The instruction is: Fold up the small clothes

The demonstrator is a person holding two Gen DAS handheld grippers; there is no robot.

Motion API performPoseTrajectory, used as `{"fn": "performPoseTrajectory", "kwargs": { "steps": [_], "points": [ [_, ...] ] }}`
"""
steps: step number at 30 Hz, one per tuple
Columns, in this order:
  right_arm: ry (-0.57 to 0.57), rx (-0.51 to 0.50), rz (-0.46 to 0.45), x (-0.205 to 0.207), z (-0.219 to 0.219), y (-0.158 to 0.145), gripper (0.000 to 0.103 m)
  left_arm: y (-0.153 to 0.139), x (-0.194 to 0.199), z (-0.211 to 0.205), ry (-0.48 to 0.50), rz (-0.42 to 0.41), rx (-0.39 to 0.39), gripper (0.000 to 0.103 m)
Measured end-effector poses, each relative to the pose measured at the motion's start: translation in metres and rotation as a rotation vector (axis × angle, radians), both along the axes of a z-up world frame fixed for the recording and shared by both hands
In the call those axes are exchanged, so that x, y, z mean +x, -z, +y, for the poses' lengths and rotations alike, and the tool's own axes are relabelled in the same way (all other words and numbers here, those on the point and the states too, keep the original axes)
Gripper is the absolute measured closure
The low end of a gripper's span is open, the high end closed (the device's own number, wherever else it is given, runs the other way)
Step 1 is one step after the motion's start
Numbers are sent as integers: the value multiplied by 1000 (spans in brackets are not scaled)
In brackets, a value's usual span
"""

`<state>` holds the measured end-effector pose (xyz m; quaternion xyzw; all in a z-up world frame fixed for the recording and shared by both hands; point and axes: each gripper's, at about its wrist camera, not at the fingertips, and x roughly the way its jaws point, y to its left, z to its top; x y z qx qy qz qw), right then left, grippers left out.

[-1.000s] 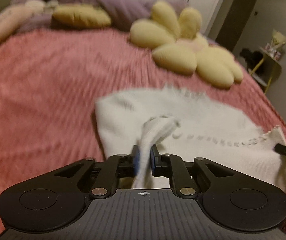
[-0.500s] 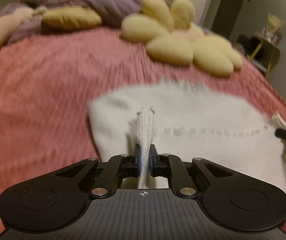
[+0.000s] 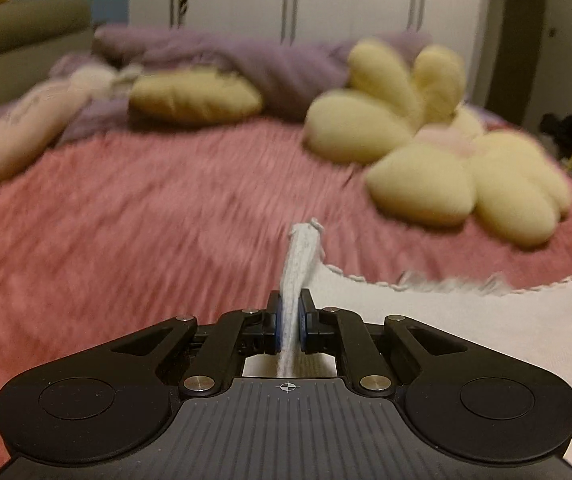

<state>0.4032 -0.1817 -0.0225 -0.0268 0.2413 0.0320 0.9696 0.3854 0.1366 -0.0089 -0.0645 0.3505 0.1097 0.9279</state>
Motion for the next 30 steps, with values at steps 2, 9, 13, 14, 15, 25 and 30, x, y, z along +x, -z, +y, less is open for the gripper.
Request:
{"fn": "performPoseTrajectory", "kwargs": {
  "steps": [2,9,13,14,15,25,30],
  "points": [
    [7,-24,26,8,4,15,96,21,5,-2,-18,44,3,92],
    [32,-68,85,14,5,59,90,46,6,0,-43,79,10,80],
    [54,-59,101,18,1,64,72,49,9,-2,-62,90,58,57],
    [72,-57,104,20,-1,64,65,48,8,-1,-64,91,58,52],
    [97,-50,108,21,-5,62,50,47,7,2,-64,93,47,49],
    [45,92,-7,-43,-24,31,40,13,-33,-12,-29,-14,-34,25],
    [-108,114,74,-57,-1,39,71,29,-43,-28,42,27,-1,25]
  ]
}}
